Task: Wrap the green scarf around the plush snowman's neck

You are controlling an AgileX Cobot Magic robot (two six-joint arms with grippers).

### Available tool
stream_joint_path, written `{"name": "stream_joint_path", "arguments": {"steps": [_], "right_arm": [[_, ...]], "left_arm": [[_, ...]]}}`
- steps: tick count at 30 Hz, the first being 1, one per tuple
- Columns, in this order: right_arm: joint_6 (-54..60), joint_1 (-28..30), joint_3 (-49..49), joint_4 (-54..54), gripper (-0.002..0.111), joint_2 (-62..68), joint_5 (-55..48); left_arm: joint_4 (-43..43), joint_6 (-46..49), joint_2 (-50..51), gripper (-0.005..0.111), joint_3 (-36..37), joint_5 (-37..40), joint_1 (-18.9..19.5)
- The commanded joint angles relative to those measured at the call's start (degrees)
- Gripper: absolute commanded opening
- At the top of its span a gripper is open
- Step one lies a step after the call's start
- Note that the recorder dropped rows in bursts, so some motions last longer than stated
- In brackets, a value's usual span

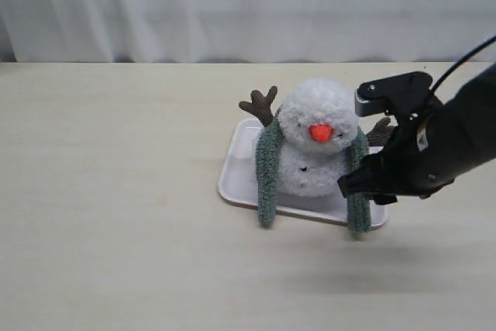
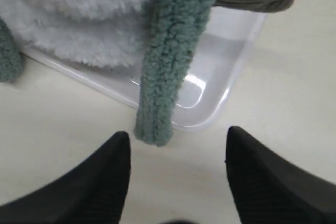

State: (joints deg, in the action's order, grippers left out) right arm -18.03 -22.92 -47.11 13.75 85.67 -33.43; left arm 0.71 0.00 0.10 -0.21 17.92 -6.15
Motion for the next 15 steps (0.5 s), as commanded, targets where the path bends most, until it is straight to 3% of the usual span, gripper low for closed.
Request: {"name": "stream_joint_path", "arguments": {"steps": [1, 15], "right_arm": [[-1.68, 0.37, 5.69, -1.1, 0.053, 1.79, 15.77], [-2.21, 0.37, 5.79, 0.67, 0.053, 11.62, 23.72]], "left_arm": [[0.06, 0.0, -0.1, 0.0, 0.21, -0.52, 0.1], [0.06, 0.0, -0.1, 0.0, 0.21, -0.52, 0.1]]}}
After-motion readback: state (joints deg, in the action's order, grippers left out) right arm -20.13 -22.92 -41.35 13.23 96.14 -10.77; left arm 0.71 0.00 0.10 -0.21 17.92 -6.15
